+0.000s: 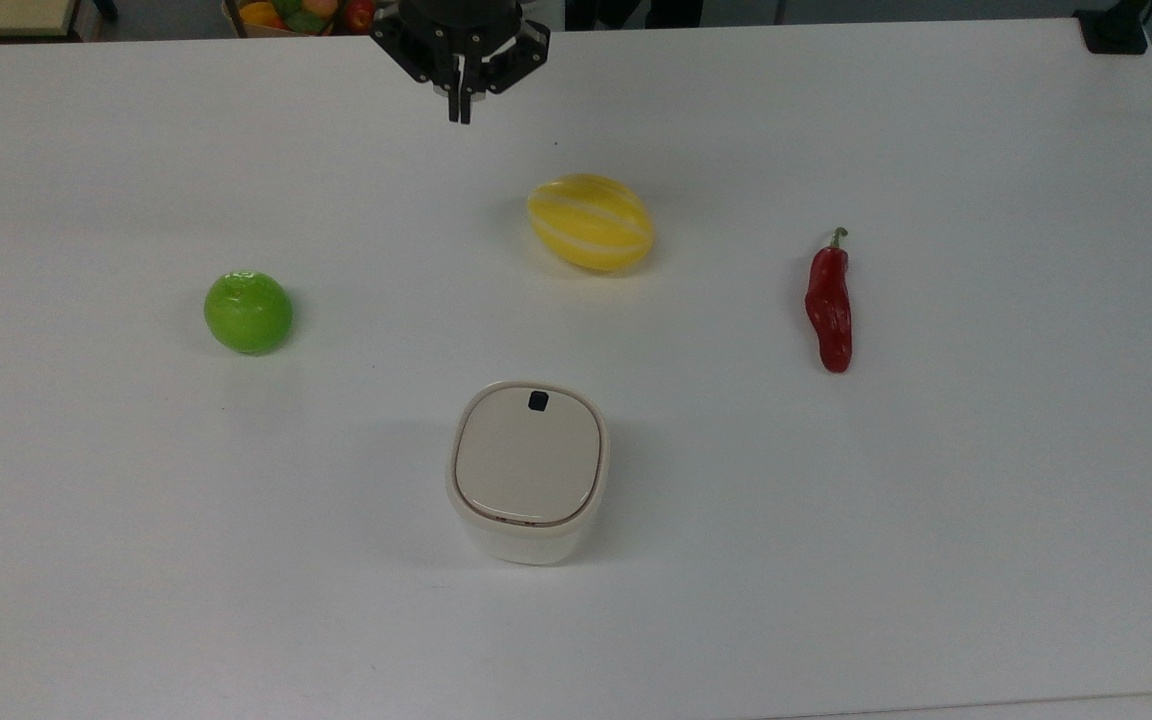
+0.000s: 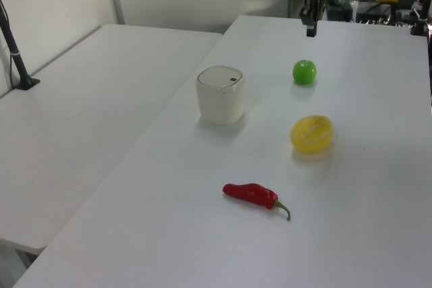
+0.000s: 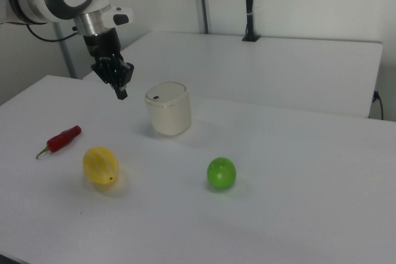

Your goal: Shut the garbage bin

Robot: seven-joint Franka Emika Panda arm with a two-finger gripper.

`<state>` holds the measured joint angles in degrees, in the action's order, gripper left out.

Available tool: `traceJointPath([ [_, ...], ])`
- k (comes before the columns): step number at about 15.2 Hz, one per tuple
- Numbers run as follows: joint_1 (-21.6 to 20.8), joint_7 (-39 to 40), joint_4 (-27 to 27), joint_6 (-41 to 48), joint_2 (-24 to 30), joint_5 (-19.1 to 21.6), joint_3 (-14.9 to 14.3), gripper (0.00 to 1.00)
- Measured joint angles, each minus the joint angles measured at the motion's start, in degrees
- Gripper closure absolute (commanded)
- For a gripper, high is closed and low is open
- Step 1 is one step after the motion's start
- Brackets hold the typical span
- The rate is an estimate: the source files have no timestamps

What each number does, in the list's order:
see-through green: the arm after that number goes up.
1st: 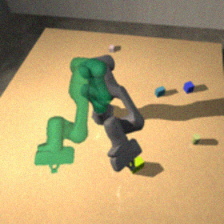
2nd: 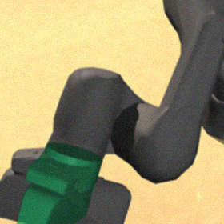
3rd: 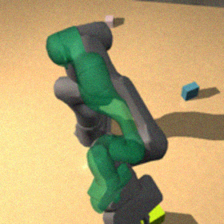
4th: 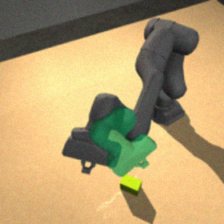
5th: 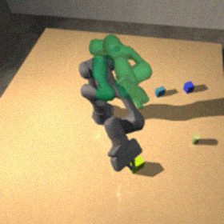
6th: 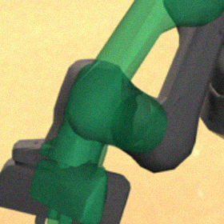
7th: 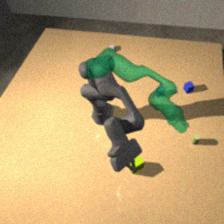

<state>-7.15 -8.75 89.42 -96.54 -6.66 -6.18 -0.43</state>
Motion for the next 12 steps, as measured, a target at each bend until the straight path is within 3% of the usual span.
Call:
traceJointPath([
  [1, 0.39, 0.12, 0.75, 0.27, 0.95, 0.00, -0.01, 0.16],
  [2, 0.75, 0.28, 1.32, 0.61, 1.70, 0.00, -0.02, 0.02],
  [12, 2.56, 0.48, 2.24, 0.72, 2.33, 0.00, -0.05, 0.00],
])
